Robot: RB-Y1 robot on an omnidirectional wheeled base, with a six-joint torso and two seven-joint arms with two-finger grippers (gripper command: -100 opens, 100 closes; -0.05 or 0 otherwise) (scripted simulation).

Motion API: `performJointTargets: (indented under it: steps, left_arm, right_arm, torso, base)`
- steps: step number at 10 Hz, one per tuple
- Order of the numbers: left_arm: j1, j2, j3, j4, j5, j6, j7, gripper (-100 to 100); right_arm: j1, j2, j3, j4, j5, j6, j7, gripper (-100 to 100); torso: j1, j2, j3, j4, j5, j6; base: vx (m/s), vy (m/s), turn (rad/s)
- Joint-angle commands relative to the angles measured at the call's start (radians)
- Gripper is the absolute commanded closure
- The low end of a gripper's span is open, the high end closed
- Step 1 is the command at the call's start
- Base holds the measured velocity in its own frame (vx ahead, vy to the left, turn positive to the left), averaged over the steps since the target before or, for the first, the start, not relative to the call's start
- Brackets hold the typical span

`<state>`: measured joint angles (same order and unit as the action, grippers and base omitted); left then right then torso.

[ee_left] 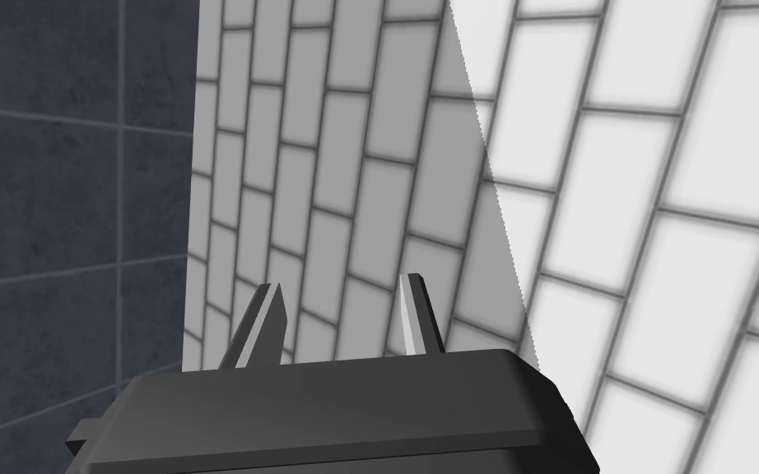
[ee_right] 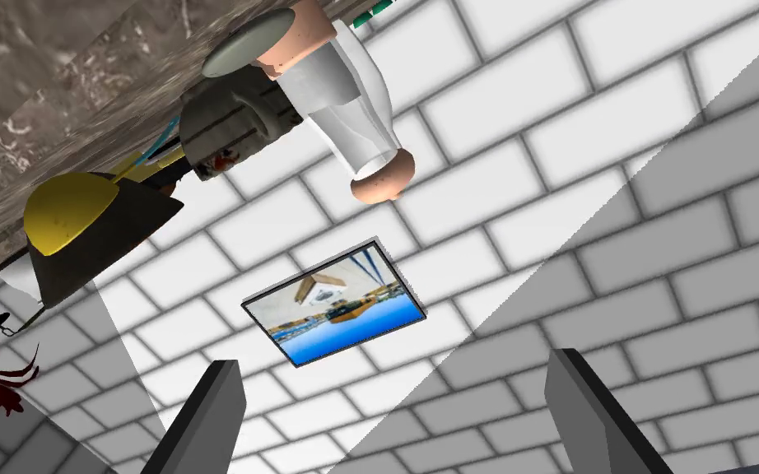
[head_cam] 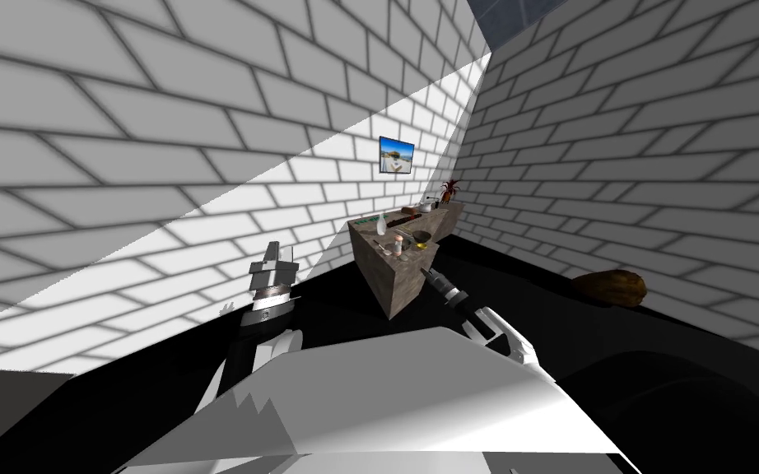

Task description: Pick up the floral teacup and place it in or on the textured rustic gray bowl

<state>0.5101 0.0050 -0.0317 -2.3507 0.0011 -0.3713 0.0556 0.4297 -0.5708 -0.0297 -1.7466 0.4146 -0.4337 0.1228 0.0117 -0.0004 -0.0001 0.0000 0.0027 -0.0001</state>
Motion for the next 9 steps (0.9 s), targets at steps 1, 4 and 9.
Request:
performJointTargets:
  steps: [1, 4, 9]
  left_arm:
    - [0.0, 0.0, 0.0, 0.0, 0.0, 0.0, 0.0, 0]
    - [0.0, 0.0, 0.0, 0.0, 0.0, 0.0, 0.0, 0]
    - [0.0, 0.0, 0.0, 0.0, 0.0, 0.0, 0.0, 0]
  right_arm:
    - [0.007, -0.033, 0.005, 0.013, 0.026, 0.016, 0.018, -100]
    - [-0.002, -0.108, 0.012, 0.099, 0.088, 0.04, 0.062, -100]
    - [-0.014, -0.218, 0.025, 0.23, 0.179, 0.071, 0.132, -100]
  torso:
    - [0.0, 0.0, 0.0, 0.0, 0.0, 0.0]
    - [-0.002, -0.002, -0.001, 0.0, 0.0, 0.0]
    - [-0.004, -0.002, -0.001, 0.0, -0.001, 0.0]
  base:
    - [0.006, 0.117, 0.004]
    - [0.019, 0.13, 0.05]
    - [0.033, 0.116, 0.05]
